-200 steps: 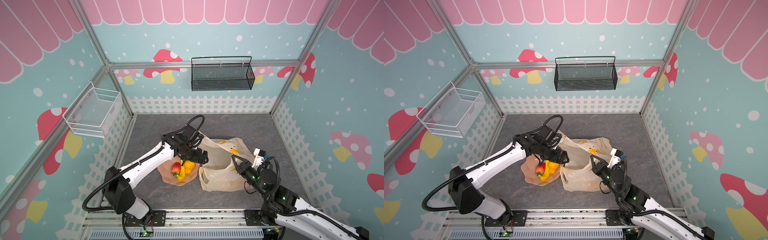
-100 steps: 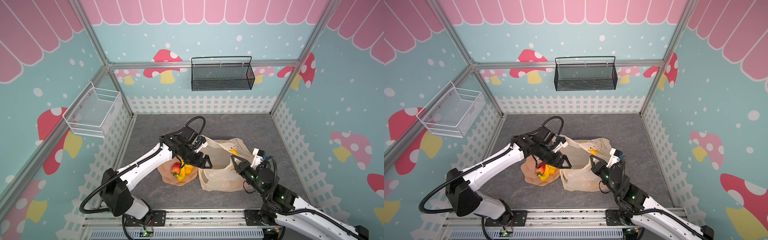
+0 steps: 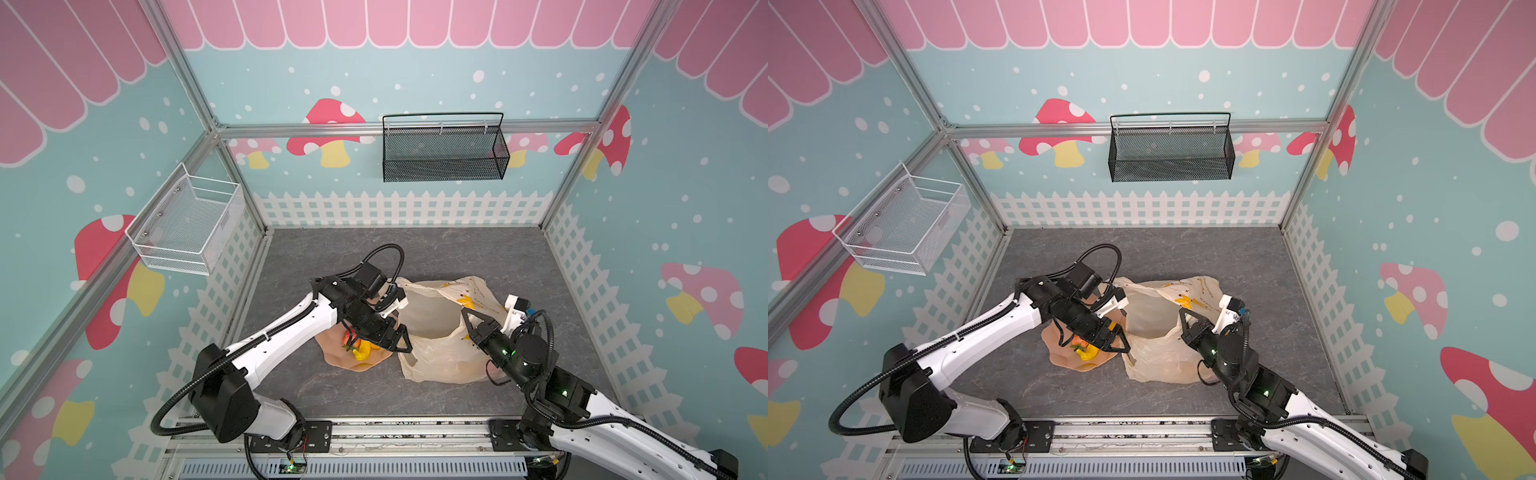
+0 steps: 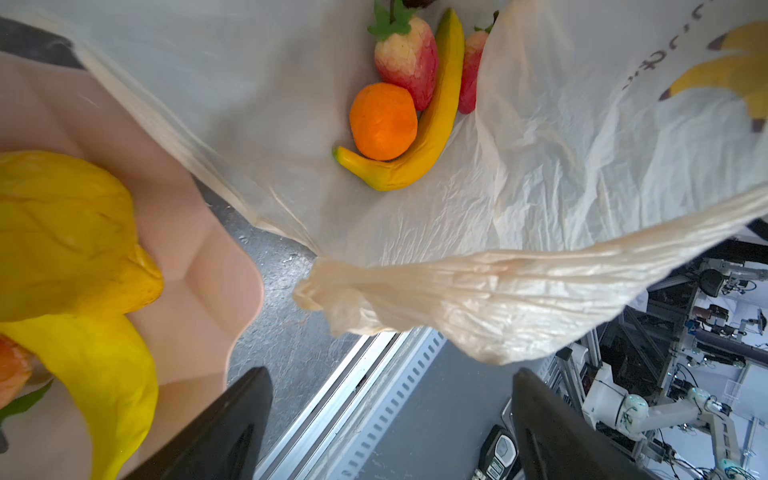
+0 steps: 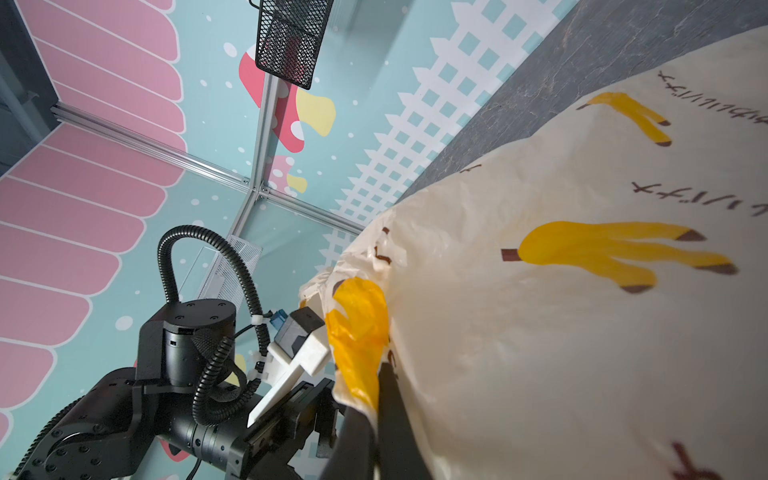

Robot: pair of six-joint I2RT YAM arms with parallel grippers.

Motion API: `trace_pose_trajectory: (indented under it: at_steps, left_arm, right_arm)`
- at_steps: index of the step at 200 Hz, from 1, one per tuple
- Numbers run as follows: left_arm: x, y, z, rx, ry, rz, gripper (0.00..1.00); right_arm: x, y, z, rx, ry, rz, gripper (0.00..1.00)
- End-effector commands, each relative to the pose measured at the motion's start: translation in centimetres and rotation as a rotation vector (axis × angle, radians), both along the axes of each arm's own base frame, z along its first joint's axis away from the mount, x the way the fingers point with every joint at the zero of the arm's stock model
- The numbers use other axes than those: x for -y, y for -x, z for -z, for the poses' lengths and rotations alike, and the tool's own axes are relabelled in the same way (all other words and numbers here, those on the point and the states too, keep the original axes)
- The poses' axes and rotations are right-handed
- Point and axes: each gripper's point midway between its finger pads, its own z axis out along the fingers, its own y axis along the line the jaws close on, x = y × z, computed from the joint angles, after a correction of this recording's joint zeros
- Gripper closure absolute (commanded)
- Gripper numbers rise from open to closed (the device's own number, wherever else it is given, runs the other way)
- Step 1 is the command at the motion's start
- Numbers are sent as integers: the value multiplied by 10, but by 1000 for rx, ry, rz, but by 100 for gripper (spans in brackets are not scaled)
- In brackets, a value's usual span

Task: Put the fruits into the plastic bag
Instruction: 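Withdraw the open left gripper from the bag back over the bowl, then lower the left gripper into the bowl and grasp the green-yellow banana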

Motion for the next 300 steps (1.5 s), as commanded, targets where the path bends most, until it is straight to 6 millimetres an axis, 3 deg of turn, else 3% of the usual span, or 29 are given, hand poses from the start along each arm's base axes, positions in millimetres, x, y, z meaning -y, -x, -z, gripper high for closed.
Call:
trace_pose_trajectory:
  at_steps: [1,70,115,142,166,197,252,274,300]
  left_arm:
    - [-5,-4,-14,33,76,-39,9]
    - [-38,-19,-20,11,160,-223,9]
    - [-86,-47,12,24,-67,-433,12]
    - [-103,-59,21,51,-165,-484,19]
    - [-105,-61,26,32,-203,-475,27]
    - [-111,-49,37,-6,-249,-448,31]
    - [-110,-30,53,-97,-325,-380,34]
    - [-113,-32,58,-95,-363,-394,34]
    - [-116,-53,58,-49,-399,-442,34]
  right_arm:
    - [2,0,-13,15,-18,12,100]
    - [0,-2,-12,10,-13,10,100]
    - [0,-1,-12,12,-14,10,100]
    - [1,-1,-11,10,-14,12,100]
    - [1,-1,-11,10,-15,14,100]
    - [2,-2,-12,12,-14,17,100]
    - [3,-2,-10,11,-13,21,100]
    - [3,-1,-11,12,-15,22,100]
    - [4,-1,-10,11,-17,21,100]
